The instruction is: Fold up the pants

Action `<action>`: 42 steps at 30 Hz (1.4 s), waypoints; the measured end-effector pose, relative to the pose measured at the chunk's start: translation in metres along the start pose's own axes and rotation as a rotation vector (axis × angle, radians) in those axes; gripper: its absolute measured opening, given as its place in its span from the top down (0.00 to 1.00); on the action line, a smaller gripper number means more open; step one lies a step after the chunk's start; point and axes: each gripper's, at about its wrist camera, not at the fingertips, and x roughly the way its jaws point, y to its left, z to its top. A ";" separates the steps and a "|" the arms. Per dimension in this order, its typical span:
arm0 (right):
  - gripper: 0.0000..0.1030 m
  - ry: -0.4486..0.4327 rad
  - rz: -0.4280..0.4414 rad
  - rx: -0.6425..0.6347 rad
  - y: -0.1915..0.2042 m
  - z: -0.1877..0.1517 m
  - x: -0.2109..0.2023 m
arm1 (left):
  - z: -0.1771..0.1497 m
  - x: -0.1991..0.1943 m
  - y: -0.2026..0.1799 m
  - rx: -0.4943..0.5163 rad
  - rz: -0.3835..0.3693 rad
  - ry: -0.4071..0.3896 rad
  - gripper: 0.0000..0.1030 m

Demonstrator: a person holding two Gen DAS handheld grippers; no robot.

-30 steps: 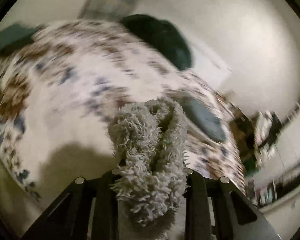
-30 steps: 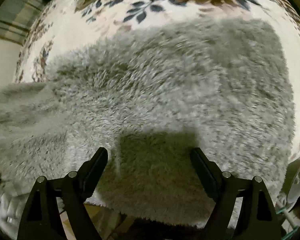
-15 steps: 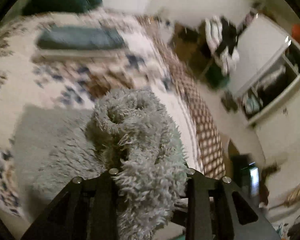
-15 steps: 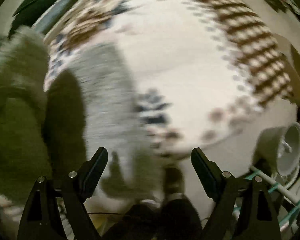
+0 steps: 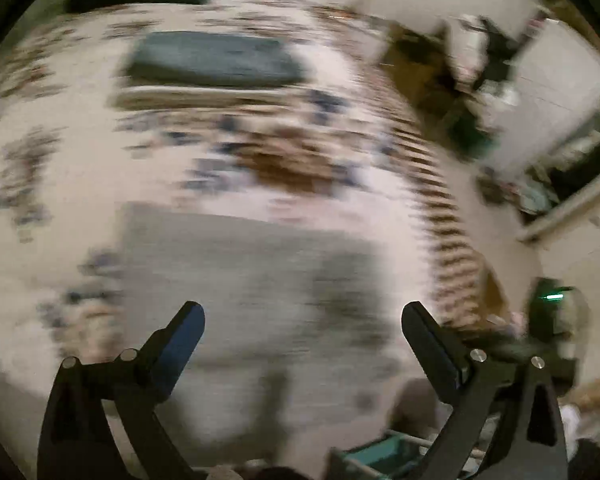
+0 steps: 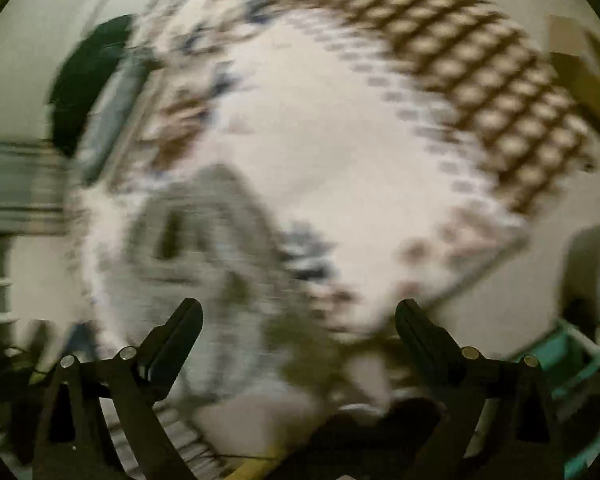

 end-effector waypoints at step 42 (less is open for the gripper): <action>0.40 0.247 -0.115 -0.025 -0.016 -0.025 0.029 | 0.038 0.088 0.054 -0.022 -0.032 0.165 0.00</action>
